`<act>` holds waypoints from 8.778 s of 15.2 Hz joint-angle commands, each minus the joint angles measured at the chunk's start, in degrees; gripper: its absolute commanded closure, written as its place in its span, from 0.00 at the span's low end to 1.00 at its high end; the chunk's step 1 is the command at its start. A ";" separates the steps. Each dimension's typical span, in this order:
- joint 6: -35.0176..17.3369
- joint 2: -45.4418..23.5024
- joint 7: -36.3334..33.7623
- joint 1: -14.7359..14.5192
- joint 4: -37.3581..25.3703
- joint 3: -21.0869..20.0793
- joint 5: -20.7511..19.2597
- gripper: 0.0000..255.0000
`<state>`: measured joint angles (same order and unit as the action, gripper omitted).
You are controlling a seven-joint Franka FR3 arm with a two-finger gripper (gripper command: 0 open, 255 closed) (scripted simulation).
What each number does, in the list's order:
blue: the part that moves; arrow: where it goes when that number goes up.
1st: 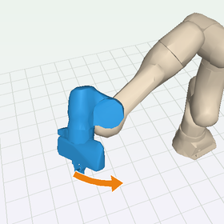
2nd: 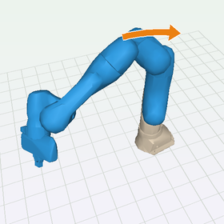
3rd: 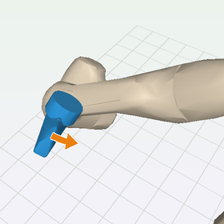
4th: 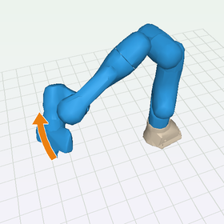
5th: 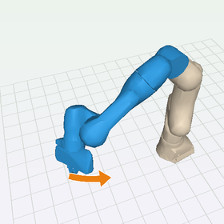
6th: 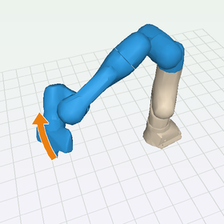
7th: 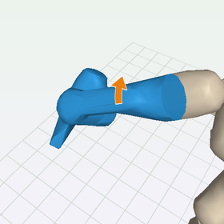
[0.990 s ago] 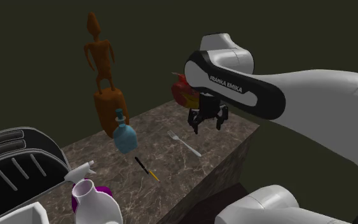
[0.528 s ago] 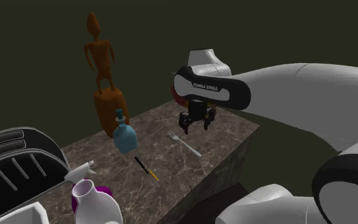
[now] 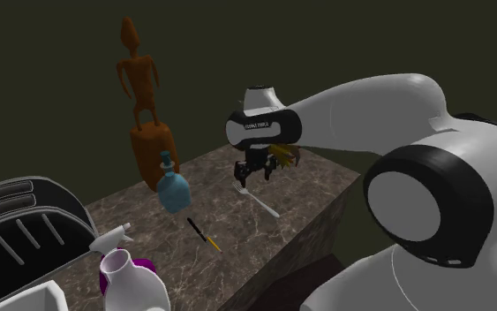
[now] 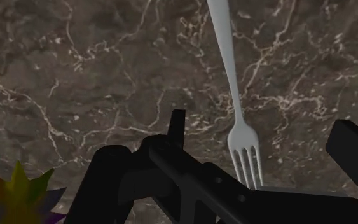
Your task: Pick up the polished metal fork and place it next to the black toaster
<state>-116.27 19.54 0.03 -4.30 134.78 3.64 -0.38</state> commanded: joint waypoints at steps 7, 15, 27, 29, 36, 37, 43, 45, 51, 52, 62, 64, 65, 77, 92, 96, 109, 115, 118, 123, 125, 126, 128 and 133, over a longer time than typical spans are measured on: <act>-9.36 -10.13 2.85 -1.34 -2.17 -0.20 1.07 0.00; -12.99 -12.02 2.98 -1.39 -0.42 -0.19 1.25 0.00; -12.86 -11.86 2.89 -1.42 -0.38 -0.23 1.23 1.00; -12.99 -12.02 2.97 -1.40 -0.42 -0.17 1.25 1.00; -7.41 -9.50 2.73 -1.37 -3.49 -0.23 1.02 1.00; -6.62 -9.19 2.70 -1.37 -3.97 -0.24 0.99 1.00; -1.90 -7.62 2.54 -1.36 -7.13 -0.30 0.87 1.00; -0.34 -7.20 2.49 -1.36 -8.27 -0.32 0.84 1.00; 4.33 -6.25 2.37 -1.36 -11.99 -0.36 0.77 1.00; 5.10 -6.14 2.36 -1.36 -12.65 -0.37 0.76 1.00; 12.81 -5.69 2.22 -1.39 -19.91 -0.42 0.73 1.00; 14.35 -5.75 2.20 -1.39 -21.51 -0.43 0.74 1.00; 15.12 -5.80 2.19 -1.40 -22.33 -0.43 0.74 1.00; 24.50 -7.39 2.11 -1.43 -33.30 -0.43 0.82 1.00; 31.18 -9.65 -6.48 -4.87 -42.36 -5.55 1.45 1.00; 31.24 -10.89 -12.22 -7.16 -43.76 -8.99 1.67 1.00; 33.36 -22.42 -31.17 -15.83 -57.28 -19.59 -0.83 1.00; 36.97 -32.65 -39.82 -22.09 -70.43 -23.44 -4.96 1.00; 40.51 -39.89 -43.73 -26.71 -80.74 -24.68 -8.11 1.00; 37.47 -40.60 -45.37 -27.80 -78.29 -24.97 -8.41 1.00; 35.01 -39.13 -45.31 -27.06 -74.41 -25.00 -7.82 1.00; 33.86 -38.50 -45.28 -26.75 -72.64 -25.00 -7.56 1.00; 31.67 -37.38 -45.22 -26.21 -69.38 -24.98 -7.12 1.00; 26.68 -35.27 -45.07 -25.24 -62.38 -24.90 -6.29 1.00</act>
<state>-88.51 -15.97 -45.06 -29.70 71.13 -21.29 -6.77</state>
